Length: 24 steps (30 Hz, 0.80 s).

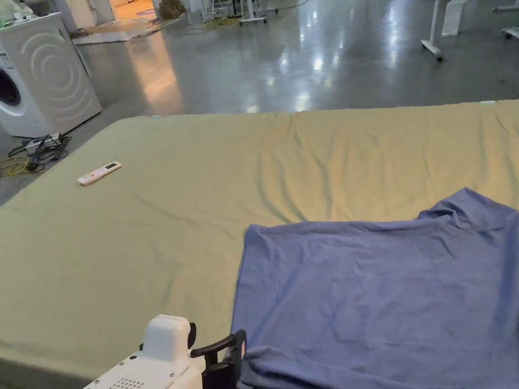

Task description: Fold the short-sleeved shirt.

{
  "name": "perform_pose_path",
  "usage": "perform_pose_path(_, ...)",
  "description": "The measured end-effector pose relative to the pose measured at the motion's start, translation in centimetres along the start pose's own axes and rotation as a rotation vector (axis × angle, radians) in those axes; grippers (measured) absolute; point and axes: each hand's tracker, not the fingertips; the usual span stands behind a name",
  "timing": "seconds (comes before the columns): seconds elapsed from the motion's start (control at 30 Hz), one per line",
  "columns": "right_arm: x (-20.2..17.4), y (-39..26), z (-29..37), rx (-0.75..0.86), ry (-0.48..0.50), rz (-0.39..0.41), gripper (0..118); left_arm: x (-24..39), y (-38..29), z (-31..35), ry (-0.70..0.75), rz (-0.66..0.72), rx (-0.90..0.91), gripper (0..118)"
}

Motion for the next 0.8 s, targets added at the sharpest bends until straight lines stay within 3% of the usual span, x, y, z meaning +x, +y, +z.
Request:
perform_pose_path(0.13, 0.0, -0.4, -0.5, -0.038, -0.007, 0.012, 0, -1.2, -2.0, -4.5, 0.004, -0.026, -0.145, 79)
perform_pose_path(0.37, 0.2, -0.9, -0.8, -0.071, -0.026, 0.025, 0, -1.3, -3.8, -7.7, -0.024, -0.105, -0.239, 79)
perform_pose_path(0.43, 0.1, -1.1, -1.0, -0.084, -0.038, 0.028, 0, -1.0, -4.1, -8.0, -0.048, -0.148, -0.259, 61)
perform_pose_path(0.5, 0.2, -1.3, -1.1, -0.094, -0.046, 0.020, 0, -0.5, -4.5, -8.5, -0.028, -0.202, -0.294, 19)
perform_pose_path(0.63, 0.5, -1.7, -0.9, -0.100, -0.054, 0.013, 0, 0.5, -4.7, -8.6, -0.037, -0.266, -0.292, 11)
perform_pose_path(0.8, 1.2, -2.5, -0.5, -0.075, -0.085, 0.026, 0, 0.3, -4.9, -9.7, -0.046, -0.288, -0.337, 11)
